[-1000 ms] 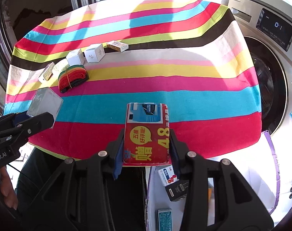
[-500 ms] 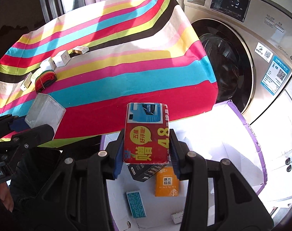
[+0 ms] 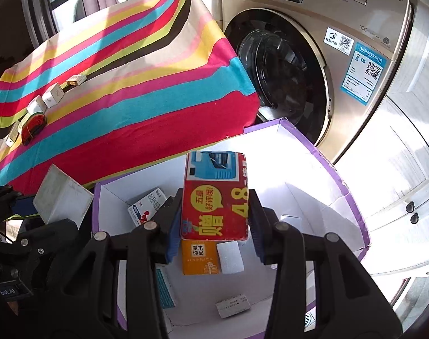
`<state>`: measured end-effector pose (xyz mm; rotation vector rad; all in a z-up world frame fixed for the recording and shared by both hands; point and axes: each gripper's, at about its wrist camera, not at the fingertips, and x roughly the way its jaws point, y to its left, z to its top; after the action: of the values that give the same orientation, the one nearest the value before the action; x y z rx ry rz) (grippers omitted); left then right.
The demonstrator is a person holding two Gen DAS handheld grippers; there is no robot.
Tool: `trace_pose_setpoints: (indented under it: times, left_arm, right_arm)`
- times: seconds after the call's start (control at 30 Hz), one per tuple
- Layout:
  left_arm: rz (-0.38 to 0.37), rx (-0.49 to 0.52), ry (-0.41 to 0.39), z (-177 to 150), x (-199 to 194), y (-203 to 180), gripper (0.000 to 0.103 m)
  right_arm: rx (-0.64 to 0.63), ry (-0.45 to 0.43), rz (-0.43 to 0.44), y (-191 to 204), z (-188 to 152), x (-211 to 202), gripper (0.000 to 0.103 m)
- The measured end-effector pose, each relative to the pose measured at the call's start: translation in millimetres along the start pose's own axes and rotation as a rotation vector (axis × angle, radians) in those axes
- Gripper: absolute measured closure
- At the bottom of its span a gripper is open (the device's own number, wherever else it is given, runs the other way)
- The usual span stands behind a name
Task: Organize objects
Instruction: 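Lower the grey block and red box into the cardboard box and release both, then move both tools back over the table toward the remaining items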
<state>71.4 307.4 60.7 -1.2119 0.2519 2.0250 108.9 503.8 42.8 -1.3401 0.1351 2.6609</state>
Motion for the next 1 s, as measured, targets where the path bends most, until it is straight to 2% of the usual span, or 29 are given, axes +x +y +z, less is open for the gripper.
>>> trace_pose_setpoints:
  times: [0.07,0.1,0.17,0.23,0.37,0.5,0.57,0.73,0.83,0.93,1.0]
  left_arm:
    - [-0.005,0.003,0.004,-0.2,1.8,-1.6,0.055]
    - [-0.005,0.005,0.002,-0.4,1.9,-2.1,0.050]
    - [-0.002,0.008,-0.008,-0.6,0.6,-2.5,0.041]
    - [0.007,0.010,-0.025,0.1,-3.2,-2.4,0.033]
    - [0.053,0.012,-0.073,3.4,-13.5,0.3,0.022]
    - [0.160,-0.002,-0.133,6.6,-28.1,7.2,0.019]
    - [0.214,-0.022,-0.155,7.7,-34.6,15.2,0.019]
    - [0.295,-0.055,-0.297,1.7,-60.5,41.5,0.019]
    - [0.321,-0.088,-0.344,-5.0,-71.9,61.7,0.019]
    - [0.244,-0.131,-0.355,-15.8,-79.3,85.1,0.019]
    - [0.284,-0.167,-0.324,-21.9,-78.7,98.4,0.019]
  right_arm:
    - [0.004,0.003,-0.007,-1.2,0.6,0.9,0.055]
    - [0.006,0.005,-0.010,-1.9,0.8,1.3,0.053]
    - [0.007,0.003,-0.022,-2.1,1.0,1.1,0.037]
    - [0.003,-0.005,-0.039,-0.8,1.8,0.3,0.026]
    - [-0.014,-0.028,-0.068,3.4,5.8,-2.8,0.012]
    - [-0.043,-0.077,-0.137,13.4,10.9,-10.3,0.007]
    - [-0.041,-0.097,-0.143,16.5,14.9,-13.2,0.004]
    - [-0.080,-0.150,-0.257,34.7,24.1,-18.9,0.003]
    - [-0.127,-0.190,-0.308,51.0,27.3,-22.0,0.003]
    - [-0.153,-0.207,-0.250,63.7,29.5,-23.9,0.003]
    - [-0.138,-0.185,-0.158,69.8,31.1,-22.0,0.003]
